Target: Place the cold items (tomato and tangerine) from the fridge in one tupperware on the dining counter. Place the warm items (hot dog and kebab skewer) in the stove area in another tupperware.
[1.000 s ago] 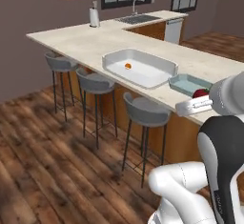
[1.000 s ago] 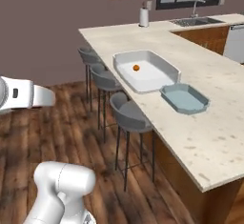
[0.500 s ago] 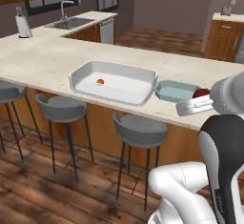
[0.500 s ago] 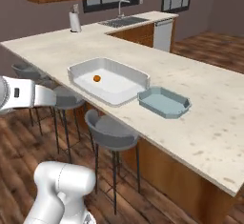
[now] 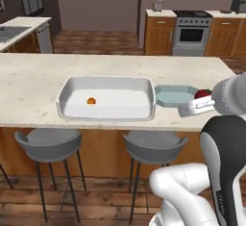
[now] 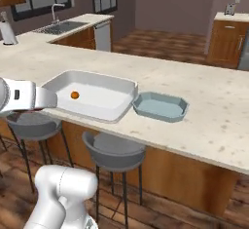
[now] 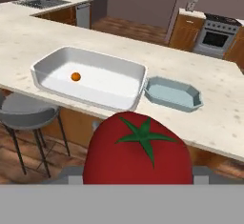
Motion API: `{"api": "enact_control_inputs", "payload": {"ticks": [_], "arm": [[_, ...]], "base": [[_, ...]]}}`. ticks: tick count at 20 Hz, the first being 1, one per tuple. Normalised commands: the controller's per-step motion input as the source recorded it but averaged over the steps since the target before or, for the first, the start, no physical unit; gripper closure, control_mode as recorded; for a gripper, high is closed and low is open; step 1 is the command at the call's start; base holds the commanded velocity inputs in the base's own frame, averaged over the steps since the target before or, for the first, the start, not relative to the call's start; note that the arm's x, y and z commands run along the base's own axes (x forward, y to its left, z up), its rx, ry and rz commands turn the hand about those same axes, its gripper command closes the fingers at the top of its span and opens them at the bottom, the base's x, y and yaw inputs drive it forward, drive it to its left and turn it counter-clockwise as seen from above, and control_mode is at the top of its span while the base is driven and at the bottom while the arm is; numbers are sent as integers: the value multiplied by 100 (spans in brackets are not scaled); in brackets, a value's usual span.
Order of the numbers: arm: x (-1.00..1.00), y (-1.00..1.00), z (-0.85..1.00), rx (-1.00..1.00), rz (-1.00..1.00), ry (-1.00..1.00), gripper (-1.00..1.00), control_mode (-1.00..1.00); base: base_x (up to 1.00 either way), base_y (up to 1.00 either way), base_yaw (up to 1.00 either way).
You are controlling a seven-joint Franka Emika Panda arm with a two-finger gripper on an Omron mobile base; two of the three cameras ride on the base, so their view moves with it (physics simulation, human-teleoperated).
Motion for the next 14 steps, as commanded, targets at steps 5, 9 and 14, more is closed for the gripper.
{"api": "enact_control_inputs", "payload": {"ticks": [5, 9, 14], "arm": [[0, 0, 0, 0, 0, 0, 100, 100], [0, 0, 0, 0, 0, 0, 100, 100], [0, 0, 0, 0, 0, 0, 100, 100]], "base": [[77, 100, -63], [77, 100, -63], [80, 96, -54]]}}
